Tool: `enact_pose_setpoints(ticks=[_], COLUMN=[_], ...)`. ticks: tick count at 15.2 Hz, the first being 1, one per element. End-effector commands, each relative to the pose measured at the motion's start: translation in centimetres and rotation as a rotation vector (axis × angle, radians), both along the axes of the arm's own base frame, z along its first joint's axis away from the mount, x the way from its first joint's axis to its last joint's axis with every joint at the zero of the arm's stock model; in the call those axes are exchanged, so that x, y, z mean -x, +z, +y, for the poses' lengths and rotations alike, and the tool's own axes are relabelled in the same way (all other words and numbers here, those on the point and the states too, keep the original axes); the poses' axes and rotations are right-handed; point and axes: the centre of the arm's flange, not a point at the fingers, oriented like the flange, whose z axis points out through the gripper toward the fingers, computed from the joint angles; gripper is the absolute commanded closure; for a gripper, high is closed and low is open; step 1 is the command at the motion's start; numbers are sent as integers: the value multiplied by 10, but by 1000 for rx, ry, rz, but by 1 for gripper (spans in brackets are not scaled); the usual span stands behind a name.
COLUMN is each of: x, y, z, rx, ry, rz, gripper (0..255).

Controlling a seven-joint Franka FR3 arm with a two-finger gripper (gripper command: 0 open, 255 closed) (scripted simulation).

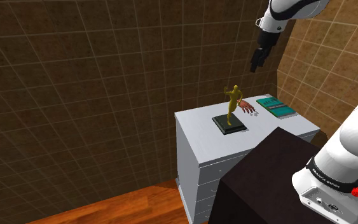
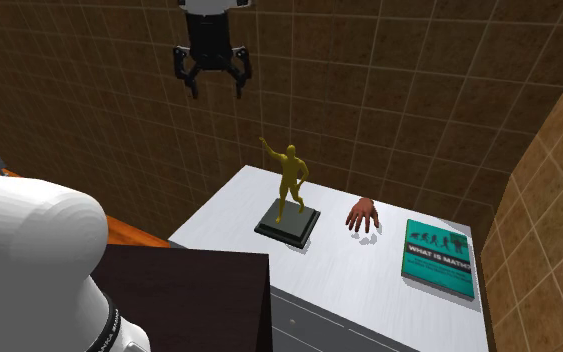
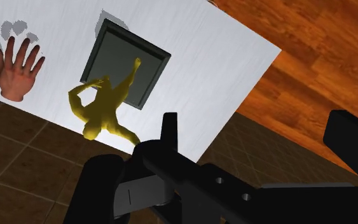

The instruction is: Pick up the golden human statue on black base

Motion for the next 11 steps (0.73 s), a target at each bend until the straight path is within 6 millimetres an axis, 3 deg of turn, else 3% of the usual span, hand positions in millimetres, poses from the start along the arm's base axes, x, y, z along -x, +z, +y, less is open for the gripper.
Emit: enact_pose_setpoints(ticks=[1, 11], x=[-12, -82], y=[-19, -102], z=[-16, -92], rx=[-2, -17], ry=[10, 58], rz=[-6, -27], gripper=[0, 0])
